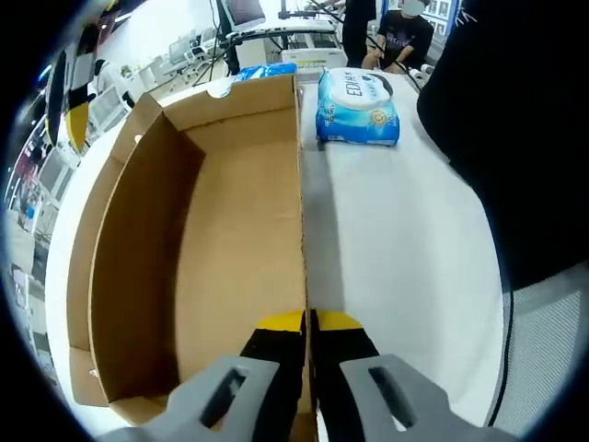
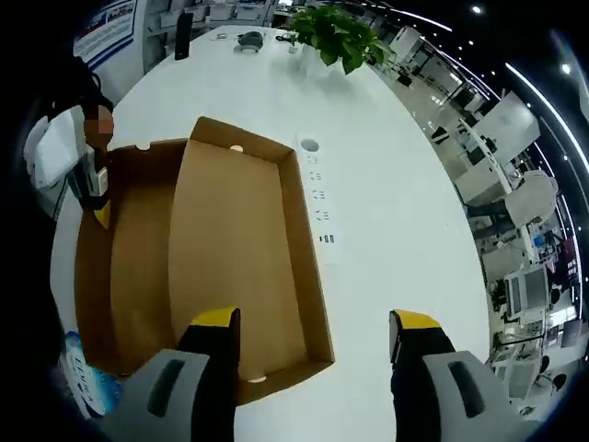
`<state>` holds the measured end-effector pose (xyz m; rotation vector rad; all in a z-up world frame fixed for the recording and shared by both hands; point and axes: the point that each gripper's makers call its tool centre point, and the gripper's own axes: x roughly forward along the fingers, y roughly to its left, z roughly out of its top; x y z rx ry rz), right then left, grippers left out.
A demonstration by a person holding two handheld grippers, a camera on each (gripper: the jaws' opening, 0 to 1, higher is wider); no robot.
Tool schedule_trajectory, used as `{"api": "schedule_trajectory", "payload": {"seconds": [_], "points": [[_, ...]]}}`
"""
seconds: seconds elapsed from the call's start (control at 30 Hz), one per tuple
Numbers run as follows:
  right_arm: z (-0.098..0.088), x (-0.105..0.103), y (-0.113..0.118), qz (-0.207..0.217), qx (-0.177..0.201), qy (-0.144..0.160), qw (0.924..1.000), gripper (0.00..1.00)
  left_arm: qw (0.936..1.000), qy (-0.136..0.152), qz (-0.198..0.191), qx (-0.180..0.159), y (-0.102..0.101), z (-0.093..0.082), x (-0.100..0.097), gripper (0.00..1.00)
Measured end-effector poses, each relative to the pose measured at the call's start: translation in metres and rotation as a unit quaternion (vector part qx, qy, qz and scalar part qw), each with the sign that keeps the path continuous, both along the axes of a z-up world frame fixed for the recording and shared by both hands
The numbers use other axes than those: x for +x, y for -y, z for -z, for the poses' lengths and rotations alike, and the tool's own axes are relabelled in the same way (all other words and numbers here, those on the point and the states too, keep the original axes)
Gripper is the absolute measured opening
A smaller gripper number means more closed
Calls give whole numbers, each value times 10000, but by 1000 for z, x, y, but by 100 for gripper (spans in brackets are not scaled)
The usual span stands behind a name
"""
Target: Operate the shoe box by opening the lid, removing the specified soft item, and placing it in the target area until the item is outside and the box remains undamaged.
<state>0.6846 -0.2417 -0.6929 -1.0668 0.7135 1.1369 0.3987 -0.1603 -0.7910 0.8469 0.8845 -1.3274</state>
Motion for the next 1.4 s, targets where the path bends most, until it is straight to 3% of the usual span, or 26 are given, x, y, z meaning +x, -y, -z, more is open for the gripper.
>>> {"api": "schedule_trajectory", "payload": {"seconds": [0.33, 0.57, 0.8, 1.0, 1.27, 1.4], "points": [[36, 2, -1, 5, -307, -312, 9990, 59, 10000, -28, 52, -32, -1, 2, -1, 0], [52, 5, 1, 123, -392, -583, 9975, 47, 10000, -30, 69, -54, 1, 3, 1, 0], [61, 9, 2, 88, -494, -699, 9963, 32, 9999, 12, 147, -49, 2, 3, 3, 0], [69, 13, 1, 35, -577, -727, 9957, 31, 9998, 39, 162, -90, 1, 3, 3, 0], [74, 16, 1, 24, -677, -817, 9944, 21, 9998, 42, 126, -174, 2, 3, 2, 0], [73, 10, 3, 51, -676, -1014, 9925, 12, 9998, 33, 116, -159, 3, 3, 2, 0]]}}
